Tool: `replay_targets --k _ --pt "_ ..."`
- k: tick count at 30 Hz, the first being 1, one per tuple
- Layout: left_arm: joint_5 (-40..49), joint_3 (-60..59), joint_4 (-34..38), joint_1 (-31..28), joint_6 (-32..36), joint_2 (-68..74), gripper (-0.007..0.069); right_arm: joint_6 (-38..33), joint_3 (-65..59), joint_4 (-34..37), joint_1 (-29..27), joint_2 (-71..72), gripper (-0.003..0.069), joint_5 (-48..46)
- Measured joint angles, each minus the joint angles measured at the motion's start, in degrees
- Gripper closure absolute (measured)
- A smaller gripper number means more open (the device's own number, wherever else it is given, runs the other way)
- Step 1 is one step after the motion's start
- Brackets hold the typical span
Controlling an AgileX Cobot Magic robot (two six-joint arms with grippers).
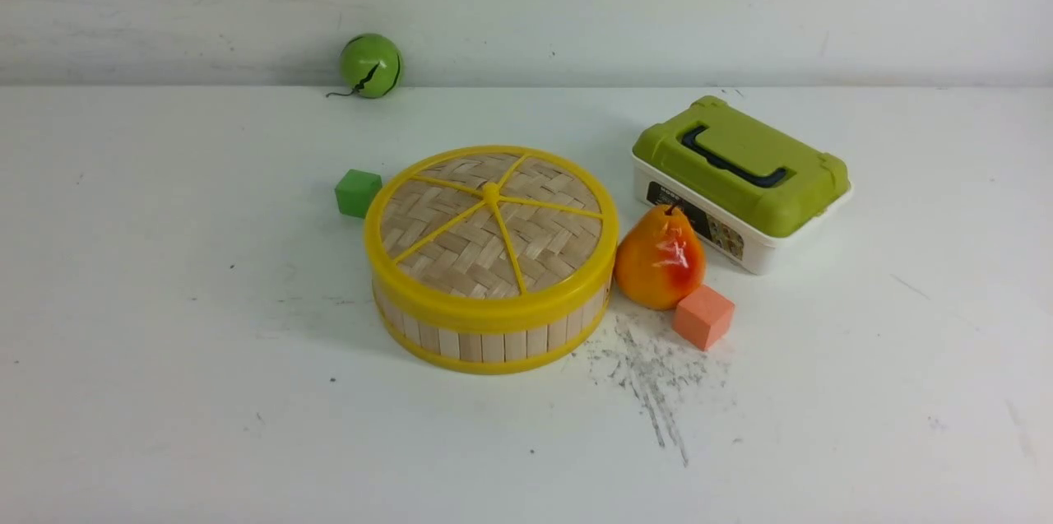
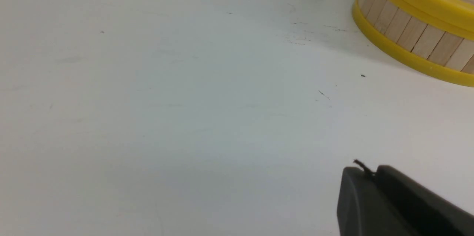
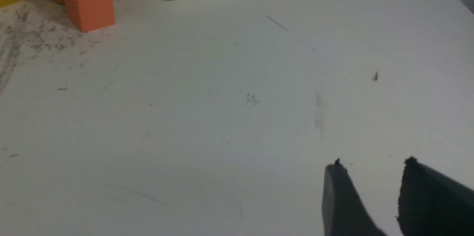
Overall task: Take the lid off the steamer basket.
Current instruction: Use the left arm to lift the lid of the steamer
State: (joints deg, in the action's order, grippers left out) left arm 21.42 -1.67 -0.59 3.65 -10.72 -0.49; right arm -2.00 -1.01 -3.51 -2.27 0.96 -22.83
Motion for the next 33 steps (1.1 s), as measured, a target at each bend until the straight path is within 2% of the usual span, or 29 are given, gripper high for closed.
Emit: replay_targets --k 33 --pt "0.0 0.0 -0.04 0.0 0.0 0.0 0.055 0.0 0.0 0.0 0.0 0.0 0.0419 0.0"
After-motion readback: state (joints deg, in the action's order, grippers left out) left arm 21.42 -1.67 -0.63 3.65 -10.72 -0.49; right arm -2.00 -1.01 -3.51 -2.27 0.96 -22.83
